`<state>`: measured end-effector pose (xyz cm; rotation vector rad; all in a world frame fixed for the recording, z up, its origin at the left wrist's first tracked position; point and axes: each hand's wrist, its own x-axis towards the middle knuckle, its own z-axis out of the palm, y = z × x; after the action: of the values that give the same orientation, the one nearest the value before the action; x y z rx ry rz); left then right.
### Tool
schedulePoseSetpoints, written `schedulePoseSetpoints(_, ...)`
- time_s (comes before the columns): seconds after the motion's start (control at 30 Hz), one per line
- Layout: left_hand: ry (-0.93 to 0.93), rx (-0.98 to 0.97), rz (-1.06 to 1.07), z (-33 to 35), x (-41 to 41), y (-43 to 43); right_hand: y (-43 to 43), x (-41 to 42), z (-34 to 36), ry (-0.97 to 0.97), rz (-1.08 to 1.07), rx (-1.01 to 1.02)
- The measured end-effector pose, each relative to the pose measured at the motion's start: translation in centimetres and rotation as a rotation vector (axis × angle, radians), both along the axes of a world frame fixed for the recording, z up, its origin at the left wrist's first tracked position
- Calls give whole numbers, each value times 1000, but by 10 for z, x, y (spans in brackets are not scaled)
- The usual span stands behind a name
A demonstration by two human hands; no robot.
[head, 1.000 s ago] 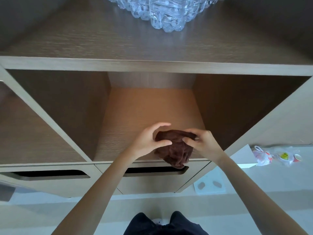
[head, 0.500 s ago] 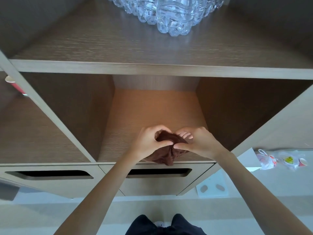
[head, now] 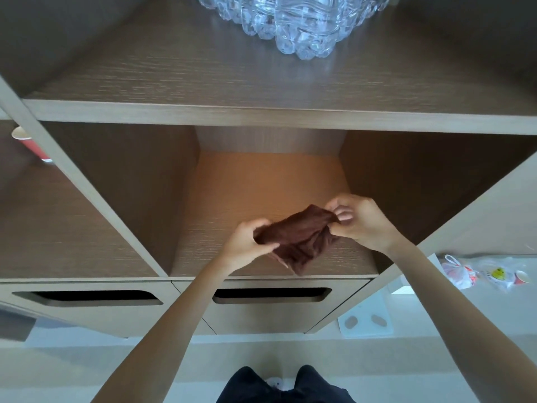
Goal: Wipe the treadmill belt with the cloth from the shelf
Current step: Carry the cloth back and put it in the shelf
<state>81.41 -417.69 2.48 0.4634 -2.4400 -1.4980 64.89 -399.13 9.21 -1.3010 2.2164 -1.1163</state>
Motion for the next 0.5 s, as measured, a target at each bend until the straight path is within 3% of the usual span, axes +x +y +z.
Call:
schedulePoseSetpoints(0.1,288,-579,127,13,-14,-9,3,-16,-21,329,-38,-85)
schedulePoseSetpoints(0.17,347,-813,62,12,-19,-10,10,-25,-43,472,10,-32)
schedulePoseSetpoints(0.3,49,-819,-310,-40,-11,-7,36,-22,-81,515,79,300)
schedulePoseSetpoints(0.4,110,-709,-229,-62,0,1,42,-4,-87,461,12,160)
schedulePoseSetpoints(0.5,130,-732,-179,-50,-19,15,17,16,-84,405,-49,29)
